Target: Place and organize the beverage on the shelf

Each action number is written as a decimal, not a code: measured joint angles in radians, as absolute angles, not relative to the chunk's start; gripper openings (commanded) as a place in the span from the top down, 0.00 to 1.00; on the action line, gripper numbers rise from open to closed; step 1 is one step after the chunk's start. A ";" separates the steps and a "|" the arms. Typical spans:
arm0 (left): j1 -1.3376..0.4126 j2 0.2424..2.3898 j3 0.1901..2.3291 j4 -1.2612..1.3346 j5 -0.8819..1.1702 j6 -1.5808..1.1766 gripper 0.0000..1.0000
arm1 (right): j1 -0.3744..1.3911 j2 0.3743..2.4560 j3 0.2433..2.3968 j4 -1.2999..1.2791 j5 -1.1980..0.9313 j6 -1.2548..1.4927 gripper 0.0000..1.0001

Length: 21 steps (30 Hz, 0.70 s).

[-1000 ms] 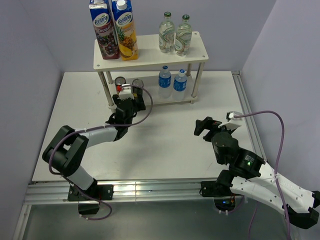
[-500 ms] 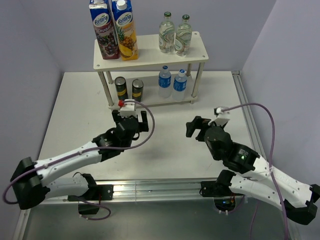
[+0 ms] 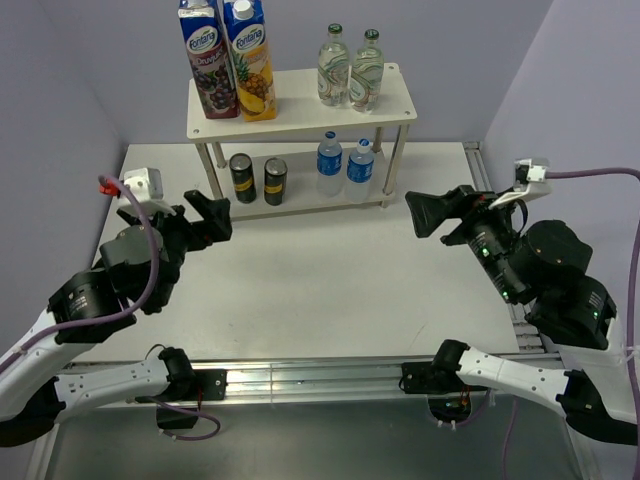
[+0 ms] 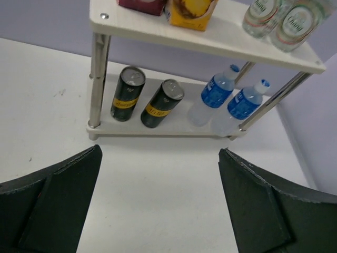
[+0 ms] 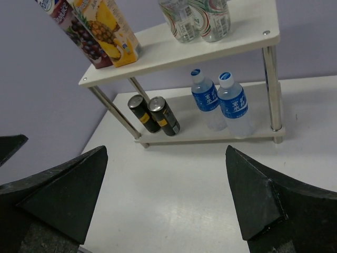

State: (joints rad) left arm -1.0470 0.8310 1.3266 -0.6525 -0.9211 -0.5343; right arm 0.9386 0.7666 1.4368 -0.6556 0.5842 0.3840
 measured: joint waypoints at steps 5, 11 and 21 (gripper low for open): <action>-1.047 0.780 1.228 -0.656 -0.934 -0.497 0.01 | 0.939 0.741 1.428 -0.691 0.569 0.376 0.00; -1.047 0.783 1.206 -0.656 -0.941 -0.474 0.01 | 0.939 0.743 1.404 -0.706 0.558 0.376 0.00; -1.047 0.778 1.192 -0.649 -0.953 -0.462 0.01 | 0.939 0.751 1.379 -0.703 0.554 0.376 0.00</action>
State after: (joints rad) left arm -1.0470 0.7784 1.1923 -0.6495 -0.9527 -0.4618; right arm 0.9386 0.7513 1.3792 -0.7029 0.5545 0.3763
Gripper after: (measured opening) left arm 0.993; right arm 0.998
